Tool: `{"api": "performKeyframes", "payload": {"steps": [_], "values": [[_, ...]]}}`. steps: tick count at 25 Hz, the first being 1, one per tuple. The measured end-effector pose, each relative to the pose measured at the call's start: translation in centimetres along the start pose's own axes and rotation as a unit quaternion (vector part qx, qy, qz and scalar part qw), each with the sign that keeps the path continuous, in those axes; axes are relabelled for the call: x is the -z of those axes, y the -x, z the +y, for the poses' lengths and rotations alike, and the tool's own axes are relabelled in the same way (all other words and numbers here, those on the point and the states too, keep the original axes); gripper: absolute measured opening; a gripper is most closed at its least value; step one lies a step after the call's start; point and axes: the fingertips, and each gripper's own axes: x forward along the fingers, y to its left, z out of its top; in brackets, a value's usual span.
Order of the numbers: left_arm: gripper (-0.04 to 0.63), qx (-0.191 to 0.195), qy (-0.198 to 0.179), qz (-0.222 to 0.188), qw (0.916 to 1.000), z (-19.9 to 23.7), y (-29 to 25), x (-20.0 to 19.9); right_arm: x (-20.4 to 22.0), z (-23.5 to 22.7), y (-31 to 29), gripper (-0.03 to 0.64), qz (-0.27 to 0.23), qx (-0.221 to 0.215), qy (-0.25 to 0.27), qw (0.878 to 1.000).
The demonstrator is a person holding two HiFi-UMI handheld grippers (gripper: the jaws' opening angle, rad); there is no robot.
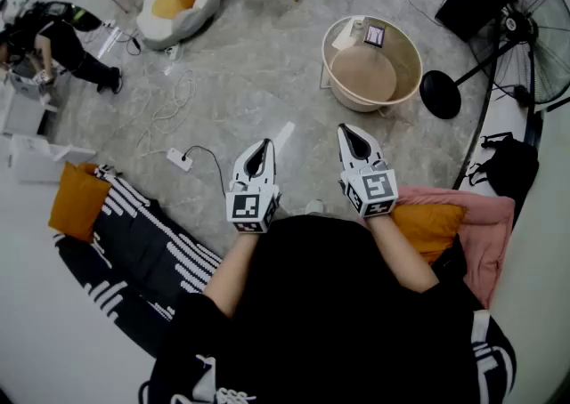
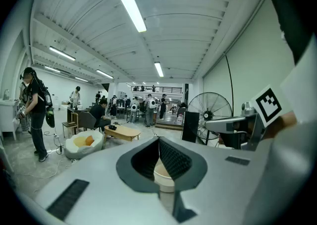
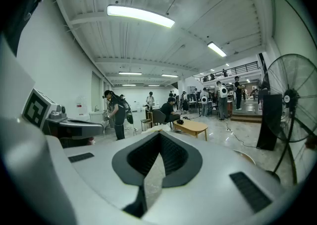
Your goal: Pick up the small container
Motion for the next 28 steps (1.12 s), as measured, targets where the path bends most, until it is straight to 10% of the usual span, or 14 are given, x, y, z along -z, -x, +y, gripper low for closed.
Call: {"api": "performKeyframes", "payload": {"steps": [13, 28], "values": [[0.020, -0.011, 0.015, 0.010, 0.9998, 6.6, -6.0, 0.4, 2.0, -1.9, -6.8, 0.021, 0.021, 0.001, -0.006, 1.000], [0.020, 0.027, 0.035, 0.006, 0.9990, 23.8, -29.1, -2.8, -1.6, -9.8, -32.8, 0.021, 0.071, 0.036, 0.023, 0.997]]}}
